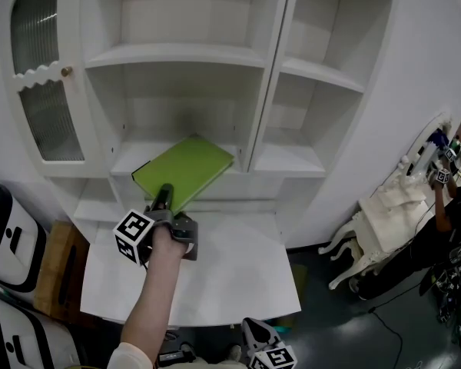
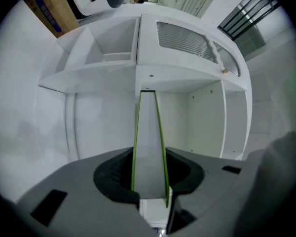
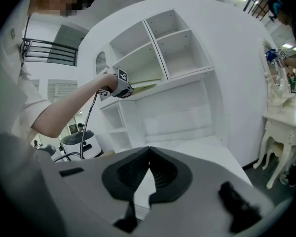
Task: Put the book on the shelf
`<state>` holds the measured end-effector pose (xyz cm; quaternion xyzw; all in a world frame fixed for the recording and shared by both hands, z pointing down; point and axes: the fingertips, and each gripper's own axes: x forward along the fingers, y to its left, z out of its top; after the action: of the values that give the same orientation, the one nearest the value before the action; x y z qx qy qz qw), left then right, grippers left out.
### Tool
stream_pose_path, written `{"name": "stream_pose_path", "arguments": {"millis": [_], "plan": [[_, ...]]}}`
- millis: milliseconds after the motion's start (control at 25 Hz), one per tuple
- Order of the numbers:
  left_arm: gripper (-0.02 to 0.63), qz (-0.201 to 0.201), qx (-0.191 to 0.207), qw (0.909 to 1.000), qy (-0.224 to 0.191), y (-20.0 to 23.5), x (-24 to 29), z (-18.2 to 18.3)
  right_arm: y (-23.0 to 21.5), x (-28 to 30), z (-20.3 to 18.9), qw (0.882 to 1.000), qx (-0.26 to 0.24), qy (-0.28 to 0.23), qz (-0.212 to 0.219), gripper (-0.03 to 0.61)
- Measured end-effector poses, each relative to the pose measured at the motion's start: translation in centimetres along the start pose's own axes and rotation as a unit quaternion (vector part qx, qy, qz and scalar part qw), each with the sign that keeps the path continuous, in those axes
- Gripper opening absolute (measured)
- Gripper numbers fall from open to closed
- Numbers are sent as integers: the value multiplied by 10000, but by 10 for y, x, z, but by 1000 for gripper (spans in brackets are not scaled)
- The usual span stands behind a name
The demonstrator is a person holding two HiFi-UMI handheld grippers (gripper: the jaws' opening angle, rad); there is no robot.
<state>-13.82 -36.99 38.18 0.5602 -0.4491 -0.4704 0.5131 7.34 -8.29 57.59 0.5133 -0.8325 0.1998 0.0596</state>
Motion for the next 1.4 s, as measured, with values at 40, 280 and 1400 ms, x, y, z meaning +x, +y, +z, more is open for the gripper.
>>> {"name": "stream_pose_path", "arguments": {"millis": [40, 280, 1400], "plan": [[138, 0, 4, 10000, -11, 0, 3, 1, 0, 0, 0, 10000, 7, 7, -6, 12], [138, 2, -13, 10000, -46, -1, 20, 4, -2, 1, -3, 10000, -3, 62, -2, 12], [293, -323, 466, 9984, -75, -18, 62, 15, -11, 11, -9, 9996, 185, 224, 64, 12]]}}
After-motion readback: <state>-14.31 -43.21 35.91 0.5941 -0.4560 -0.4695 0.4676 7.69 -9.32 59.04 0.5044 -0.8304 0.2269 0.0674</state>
